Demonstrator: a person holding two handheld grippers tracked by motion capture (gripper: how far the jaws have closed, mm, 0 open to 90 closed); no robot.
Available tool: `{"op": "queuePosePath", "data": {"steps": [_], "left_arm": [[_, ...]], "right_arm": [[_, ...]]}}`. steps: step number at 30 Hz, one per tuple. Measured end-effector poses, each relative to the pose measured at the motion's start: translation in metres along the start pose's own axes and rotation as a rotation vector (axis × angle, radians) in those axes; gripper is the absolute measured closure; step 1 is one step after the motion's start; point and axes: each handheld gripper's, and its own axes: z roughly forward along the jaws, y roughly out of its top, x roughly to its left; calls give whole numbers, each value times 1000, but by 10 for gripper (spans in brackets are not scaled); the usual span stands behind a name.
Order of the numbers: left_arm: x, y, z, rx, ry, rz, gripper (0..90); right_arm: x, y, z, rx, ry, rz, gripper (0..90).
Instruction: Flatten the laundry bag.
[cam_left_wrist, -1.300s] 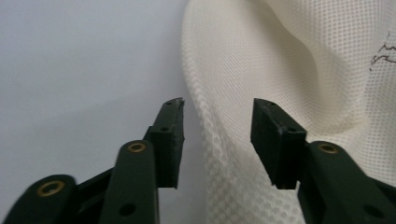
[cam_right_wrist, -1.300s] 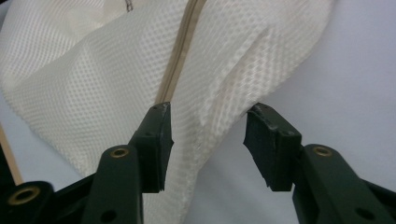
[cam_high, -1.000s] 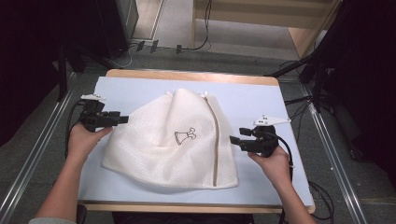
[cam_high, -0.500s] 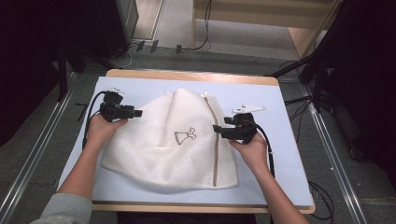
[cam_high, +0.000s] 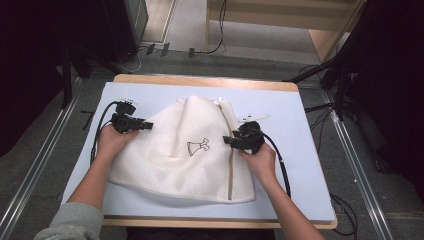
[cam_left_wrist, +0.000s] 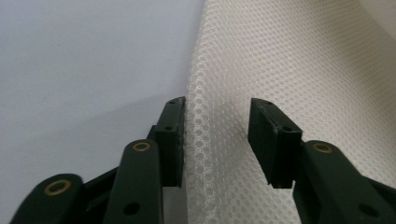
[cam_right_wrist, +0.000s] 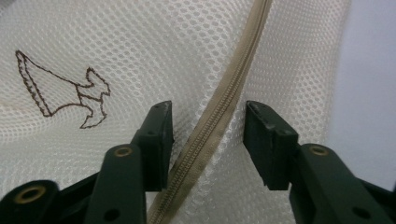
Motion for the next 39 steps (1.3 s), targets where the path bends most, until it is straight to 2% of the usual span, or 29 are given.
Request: {"op": "queuePosePath", "data": {"steps": [5,6,8,10,13,20,26,35,38,39], "left_arm": [[-1,0,0,16,-10,-12,779],[-2,0,1,24,-18,-12,779],[-3,1,1,37,-28,-10,851],[-3,1,-1,38,-31,-13,869],[-1,1,-6,28,-30,-26,873],[10,-2,-26,-42,-14,-84,877],[21,-9,-37,-70,-8,-131,878],[31,-18,-49,-91,9,-161,878],[36,-25,-54,-98,28,-173,877],[36,-25,-54,-98,28,-173,877]], "right_arm": [[0,-3,5,30,-1,5,686],[0,-3,5,30,-1,5,686],[0,-4,7,45,1,6,763],[1,-4,6,60,4,11,798],[0,-3,2,52,9,6,818],[-3,0,-12,27,-18,2,817],[-6,1,-20,14,-36,9,812],[-7,0,-21,13,-40,13,779],[-6,1,-18,-1,-1,14,649],[-6,1,-18,-1,-1,14,649]]}}
